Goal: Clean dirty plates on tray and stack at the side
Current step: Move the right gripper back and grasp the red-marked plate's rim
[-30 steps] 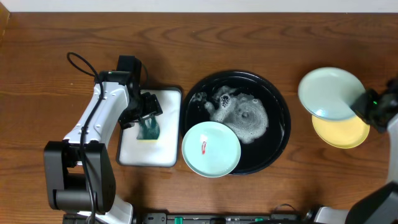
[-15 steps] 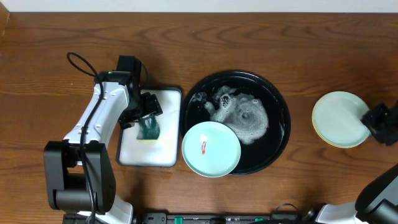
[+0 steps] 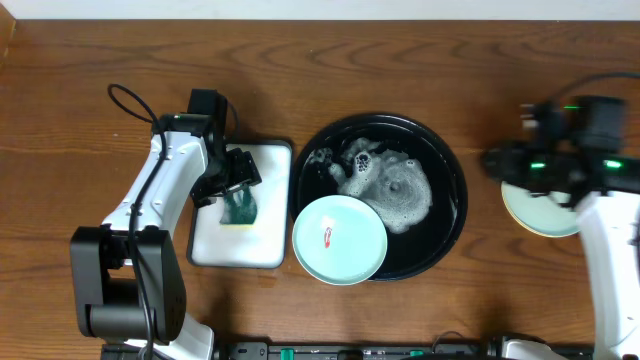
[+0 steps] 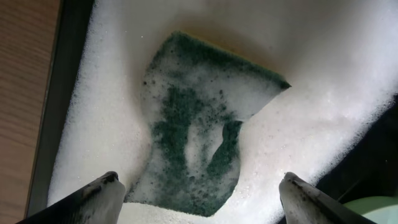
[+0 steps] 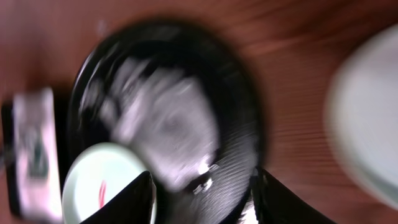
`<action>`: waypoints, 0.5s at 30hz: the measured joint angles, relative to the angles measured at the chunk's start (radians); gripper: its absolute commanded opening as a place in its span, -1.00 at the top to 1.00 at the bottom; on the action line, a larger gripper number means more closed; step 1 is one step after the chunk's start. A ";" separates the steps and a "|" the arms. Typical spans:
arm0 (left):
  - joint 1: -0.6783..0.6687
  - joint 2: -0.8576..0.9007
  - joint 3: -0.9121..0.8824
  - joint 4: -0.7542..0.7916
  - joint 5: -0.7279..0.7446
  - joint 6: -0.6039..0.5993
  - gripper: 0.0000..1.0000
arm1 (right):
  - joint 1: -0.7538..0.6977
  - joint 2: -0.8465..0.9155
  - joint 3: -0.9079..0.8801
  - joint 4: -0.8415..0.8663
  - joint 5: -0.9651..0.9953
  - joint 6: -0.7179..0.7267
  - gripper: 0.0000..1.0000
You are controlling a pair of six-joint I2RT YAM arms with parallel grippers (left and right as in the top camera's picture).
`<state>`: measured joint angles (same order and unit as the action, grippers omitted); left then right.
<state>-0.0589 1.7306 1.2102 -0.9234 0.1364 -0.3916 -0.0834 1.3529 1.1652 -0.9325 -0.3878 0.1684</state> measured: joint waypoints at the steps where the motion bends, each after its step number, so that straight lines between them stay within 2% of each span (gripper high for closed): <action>1: 0.000 0.000 0.000 0.000 0.000 0.000 -0.65 | 0.071 0.007 0.000 -0.005 0.004 -0.003 0.06; 6: 0.000 0.000 0.000 0.000 0.000 0.000 -0.65 | 0.369 0.069 -0.052 0.001 0.078 0.002 0.01; 10: 0.000 0.000 0.000 0.000 0.000 0.000 -0.65 | 0.536 0.174 -0.137 0.033 0.134 0.034 -0.01; 13: 0.000 0.000 0.000 0.000 0.000 0.000 -0.65 | 0.608 0.264 -0.186 0.064 0.157 0.063 0.07; 15: 0.000 0.000 0.000 0.000 0.000 0.000 -0.65 | 0.633 0.313 -0.200 0.080 0.169 0.072 0.31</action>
<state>-0.0589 1.7306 1.2102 -0.9230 0.1364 -0.3920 0.5495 1.6657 0.9657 -0.8524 -0.2188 0.2409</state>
